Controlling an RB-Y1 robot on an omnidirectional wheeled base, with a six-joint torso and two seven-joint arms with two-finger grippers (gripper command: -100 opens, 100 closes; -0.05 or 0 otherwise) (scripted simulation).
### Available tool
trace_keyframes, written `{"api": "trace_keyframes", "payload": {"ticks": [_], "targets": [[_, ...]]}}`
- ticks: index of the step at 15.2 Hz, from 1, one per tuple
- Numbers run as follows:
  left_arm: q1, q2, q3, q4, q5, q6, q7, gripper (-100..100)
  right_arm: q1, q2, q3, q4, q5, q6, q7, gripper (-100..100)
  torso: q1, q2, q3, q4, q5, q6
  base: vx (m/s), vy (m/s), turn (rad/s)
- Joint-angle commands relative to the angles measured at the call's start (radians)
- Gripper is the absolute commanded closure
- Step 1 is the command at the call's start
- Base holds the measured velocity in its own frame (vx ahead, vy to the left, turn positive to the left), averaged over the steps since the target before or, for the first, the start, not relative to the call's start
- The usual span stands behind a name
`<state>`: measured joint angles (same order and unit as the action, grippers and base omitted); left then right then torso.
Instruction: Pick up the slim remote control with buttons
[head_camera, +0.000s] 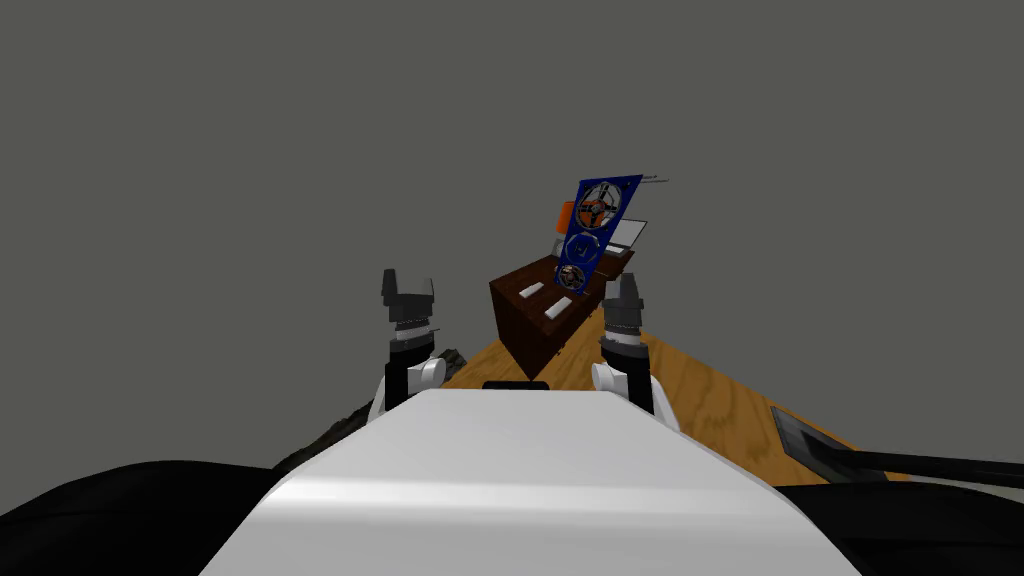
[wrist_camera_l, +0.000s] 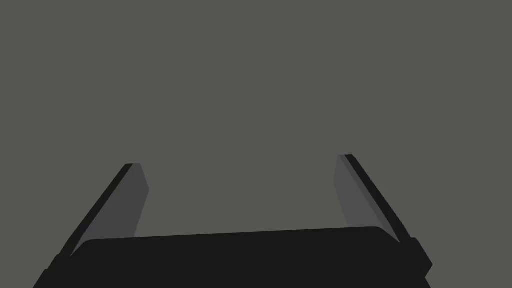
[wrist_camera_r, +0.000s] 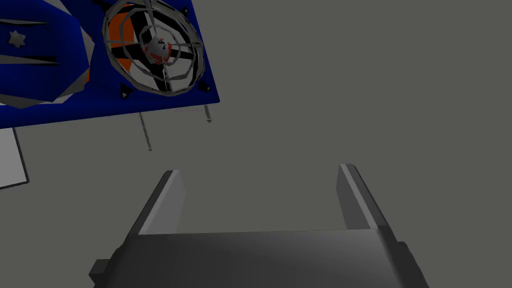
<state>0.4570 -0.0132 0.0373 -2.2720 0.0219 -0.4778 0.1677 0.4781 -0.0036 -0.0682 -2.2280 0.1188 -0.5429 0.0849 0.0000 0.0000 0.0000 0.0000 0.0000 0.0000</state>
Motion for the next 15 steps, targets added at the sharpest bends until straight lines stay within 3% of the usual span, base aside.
{"api": "trace_keyframes", "payload": {"ticks": [1, 7, 8, 10, 13, 15], "targets": [[0.000, 0.000, 0.000, 0.000, 0.000, 0.000, 0.000, 0, -0.009, -0.039, 0.013, 0.001, 0.010, 0.003, -0.001, -100, 0.000, 0.000, 0.000, 0.000, 0.000, 0.000, -0.007, -0.002, 0.030], [0.000, 0.000, 0.000, 0.000, 0.000, 0.000, 0.000, 0, -0.046, -0.155, 0.067, 0.007, 0.049, 0.013, -0.007, -100, -0.002, 0.002, 0.001, 0.000, 0.000, 0.000, -0.022, -0.015, 0.071], [0.000, 0.000, 0.000, 0.000, 0.000, 0.000, 0.000, 0, -0.064, -0.181, 0.094, 0.009, 0.068, 0.018, -0.009, -100, -0.002, 0.002, 0.001, 0.000, 0.000, 0.000, -0.024, -0.014, 0.115], [0.000, 0.000, 0.000, 0.000, 0.000, 0.000, 0.000, 0, -0.064, -0.204, 0.094, 0.009, 0.068, 0.018, -0.009, -100, -0.001, 0.002, 0.001, 0.000, 0.000, 0.000, -0.021, -0.013, 0.051], [0.000, 0.000, 0.000, 0.000, 0.000, 0.000, 0.000, 0, -0.106, -0.282, 0.157, 0.015, 0.113, 0.031, -0.014, -100, -0.001, 0.002, 0.001, 0.000, 0.000, 0.000, -0.028, -0.015, 0.106], [0.000, 0.000, 0.000, 0.000, 0.000, 0.000, 0.000, 0, -0.106, -0.317, 0.157, 0.015, 0.113, 0.031, -0.014, -100, -0.002, 0.002, 0.001, 0.000, 0.000, 0.000, -0.028, -0.018, 0.070]]}}
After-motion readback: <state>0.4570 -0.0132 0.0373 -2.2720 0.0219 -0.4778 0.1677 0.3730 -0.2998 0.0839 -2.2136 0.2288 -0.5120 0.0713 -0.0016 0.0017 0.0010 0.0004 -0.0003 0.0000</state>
